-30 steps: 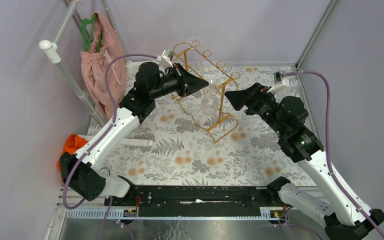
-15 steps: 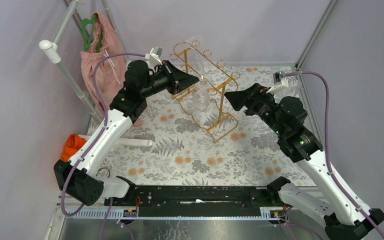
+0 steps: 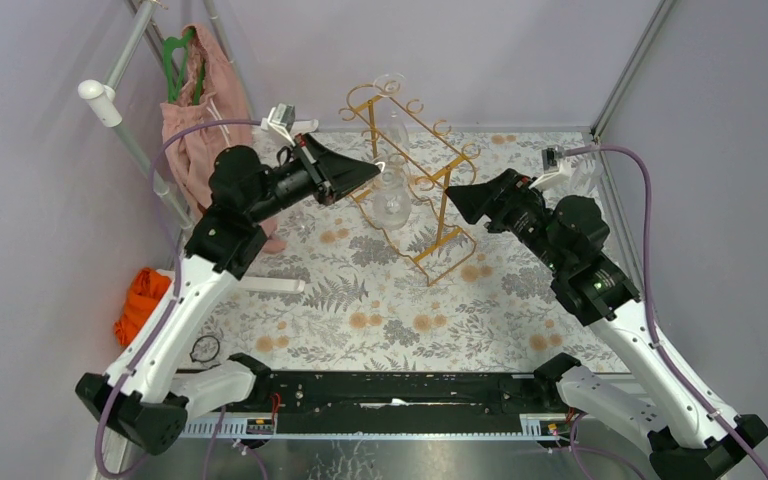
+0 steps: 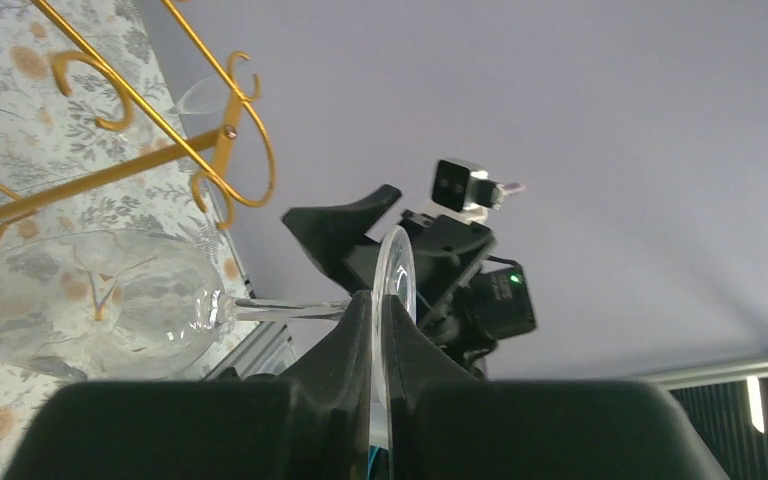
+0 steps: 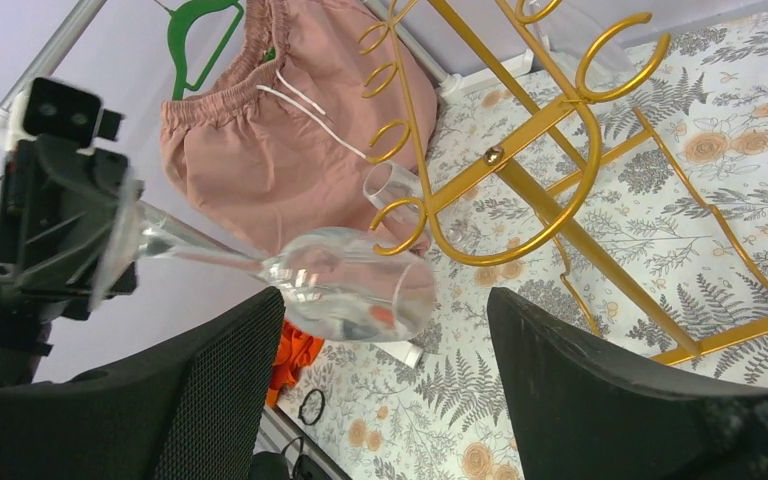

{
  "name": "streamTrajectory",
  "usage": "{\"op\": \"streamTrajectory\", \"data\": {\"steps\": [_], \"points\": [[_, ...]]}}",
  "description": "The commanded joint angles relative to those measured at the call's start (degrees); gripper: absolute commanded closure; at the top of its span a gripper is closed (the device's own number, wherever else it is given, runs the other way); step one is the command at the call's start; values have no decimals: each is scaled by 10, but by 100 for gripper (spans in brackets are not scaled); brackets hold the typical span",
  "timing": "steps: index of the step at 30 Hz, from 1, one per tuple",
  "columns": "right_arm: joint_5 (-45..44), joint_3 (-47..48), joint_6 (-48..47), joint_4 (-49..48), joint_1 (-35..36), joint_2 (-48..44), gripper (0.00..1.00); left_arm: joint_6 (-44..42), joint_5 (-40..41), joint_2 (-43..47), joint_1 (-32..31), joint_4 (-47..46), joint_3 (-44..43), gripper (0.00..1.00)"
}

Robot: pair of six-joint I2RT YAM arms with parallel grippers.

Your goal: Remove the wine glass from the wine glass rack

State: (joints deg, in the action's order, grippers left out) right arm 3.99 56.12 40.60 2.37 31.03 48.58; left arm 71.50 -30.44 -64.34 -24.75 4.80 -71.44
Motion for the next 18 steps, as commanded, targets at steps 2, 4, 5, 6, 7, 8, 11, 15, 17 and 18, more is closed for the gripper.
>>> {"op": "streamTrajectory", "data": {"steps": [2, 4, 5, 6, 7, 8, 11, 15, 17, 18], "points": [[5, -13, 16, -50, 3, -14, 19, 30, 6, 58, 0, -46, 15, 100], [6, -18, 22, -55, 3, -16, 19, 33, 6, 71, 0, -57, 9, 100], [8, -21, 25, -59, 3, -17, 19, 33, 6, 77, 0, -58, 7, 100], [12, -25, 30, -64, 3, -19, 20, 33, 8, 83, 0, -58, 6, 100], [15, -29, 34, -71, 3, -21, 20, 34, 8, 89, 0, -58, 5, 100], [20, -35, 41, -81, 3, -22, 20, 36, 10, 93, 0, -60, 5, 100], [36, -58, 57, -120, 4, -32, 20, 52, 7, 106, 0, -84, 12, 100], [51, -99, 88, -189, 3, -48, 19, 101, -11, 116, 0, -181, 36, 100], [58, -115, 102, -226, 3, -53, 19, 125, -20, 114, 0, -231, 41, 100], [63, -128, 107, -244, 3, -56, 19, 137, -25, 113, -1, -254, 42, 100]]}}
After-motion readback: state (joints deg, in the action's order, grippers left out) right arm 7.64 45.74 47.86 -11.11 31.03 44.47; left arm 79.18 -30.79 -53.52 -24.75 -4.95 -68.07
